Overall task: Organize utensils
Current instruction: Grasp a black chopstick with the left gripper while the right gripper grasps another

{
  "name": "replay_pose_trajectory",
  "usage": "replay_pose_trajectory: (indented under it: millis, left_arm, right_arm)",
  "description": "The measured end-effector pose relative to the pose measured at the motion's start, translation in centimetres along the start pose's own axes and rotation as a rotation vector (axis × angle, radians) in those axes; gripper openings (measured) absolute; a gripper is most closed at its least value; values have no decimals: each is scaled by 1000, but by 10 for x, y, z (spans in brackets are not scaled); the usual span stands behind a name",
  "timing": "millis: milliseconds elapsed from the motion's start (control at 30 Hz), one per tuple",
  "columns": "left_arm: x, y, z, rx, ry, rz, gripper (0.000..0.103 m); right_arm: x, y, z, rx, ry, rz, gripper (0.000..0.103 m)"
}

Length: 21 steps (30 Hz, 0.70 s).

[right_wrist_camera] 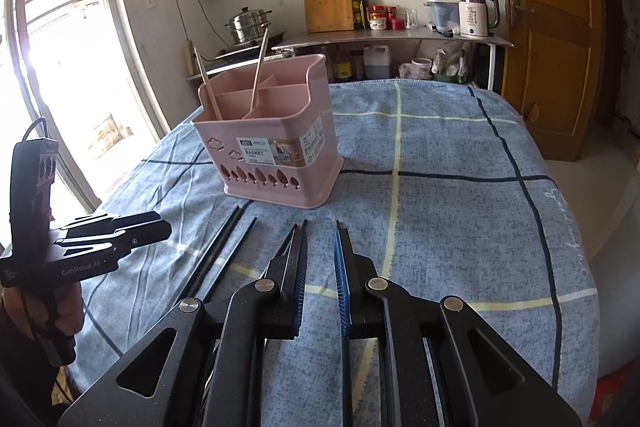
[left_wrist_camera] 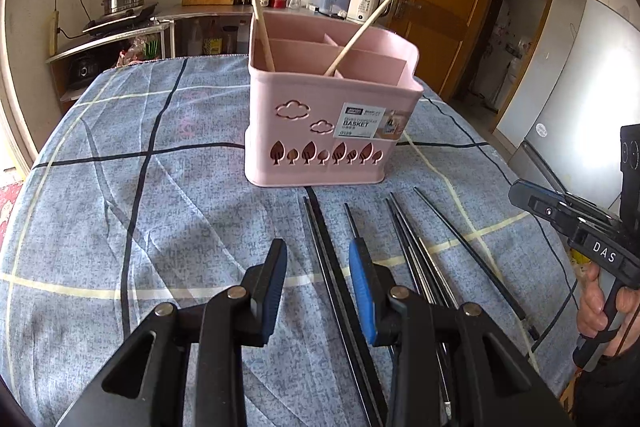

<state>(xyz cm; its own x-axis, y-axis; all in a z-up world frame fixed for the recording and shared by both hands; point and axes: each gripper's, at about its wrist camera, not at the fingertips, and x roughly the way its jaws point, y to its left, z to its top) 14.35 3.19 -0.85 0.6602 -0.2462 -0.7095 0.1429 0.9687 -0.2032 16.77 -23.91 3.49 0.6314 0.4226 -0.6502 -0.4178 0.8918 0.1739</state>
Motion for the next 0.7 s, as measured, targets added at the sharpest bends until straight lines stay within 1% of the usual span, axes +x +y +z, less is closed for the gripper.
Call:
replay_pose_trajectory:
  millis: [167, 367, 600, 700]
  left_arm:
    - [31, -1, 7, 6, 67, 16, 34]
    - [57, 1, 10, 1, 119, 26, 34]
    - [66, -1, 12, 3, 132, 35, 34]
    - [68, -4, 13, 7, 132, 51, 32]
  right_arm:
    - [24, -4, -2, -7, 64, -17, 14]
    - [54, -8, -5, -18, 145, -32, 14]
    - [75, -7, -3, -41, 200, -45, 14]
    - [84, -6, -3, -50, 224, -58, 14]
